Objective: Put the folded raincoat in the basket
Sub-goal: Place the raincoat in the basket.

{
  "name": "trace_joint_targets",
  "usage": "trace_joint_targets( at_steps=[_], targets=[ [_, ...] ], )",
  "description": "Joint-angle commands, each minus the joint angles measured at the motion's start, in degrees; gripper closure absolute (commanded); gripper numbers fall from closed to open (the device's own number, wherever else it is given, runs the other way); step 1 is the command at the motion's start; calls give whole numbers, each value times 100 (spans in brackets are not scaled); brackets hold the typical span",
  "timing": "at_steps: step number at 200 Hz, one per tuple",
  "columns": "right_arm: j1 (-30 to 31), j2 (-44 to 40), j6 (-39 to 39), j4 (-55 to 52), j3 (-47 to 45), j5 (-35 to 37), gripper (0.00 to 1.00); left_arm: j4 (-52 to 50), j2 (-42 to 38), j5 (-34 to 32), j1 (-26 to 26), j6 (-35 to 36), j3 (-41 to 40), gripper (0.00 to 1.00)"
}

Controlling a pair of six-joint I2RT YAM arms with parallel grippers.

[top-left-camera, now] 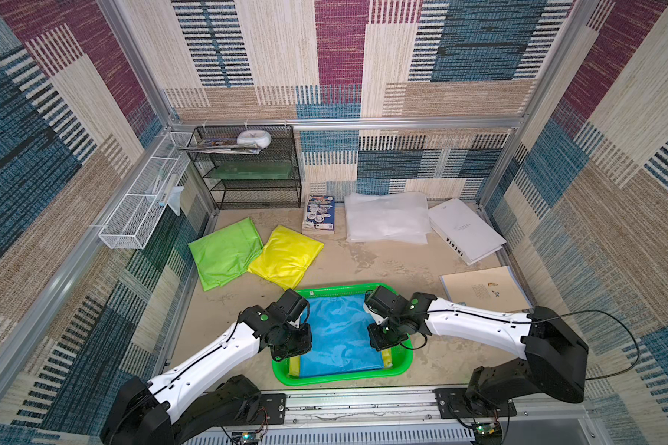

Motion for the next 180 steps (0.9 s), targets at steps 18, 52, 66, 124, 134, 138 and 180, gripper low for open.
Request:
trace_joint_targets(
  at_steps=[18, 52, 66, 124, 134, 138, 180],
  targets=[
    [-41, -56, 130, 707, 338, 763, 85, 73, 277, -668, -5, 396, 743, 80],
    [-407, 686, -188, 564, 1096, 1219, 87, 643, 1031, -1240, 11, 673, 1193, 87],
    [-625, 979, -229, 548, 1236, 1203, 88, 866, 1314, -1375, 88, 748, 1271, 89],
    [-1063, 1260, -479, 529, 1206, 1339, 88, 872, 2664, -1646, 485, 945, 1578, 92],
    [-1075, 1243, -499, 419, 1219, 1460, 88, 870, 2782, -1620, 522, 930, 1575, 91],
    [-1072, 1222, -522, 399, 1227, 1466, 88, 845, 2791, -1635, 522, 928, 1580, 91],
    [-1076, 329, -761, 319, 1228, 1058, 82, 477, 2197, -1689, 523, 955, 1656, 73]
  ],
)
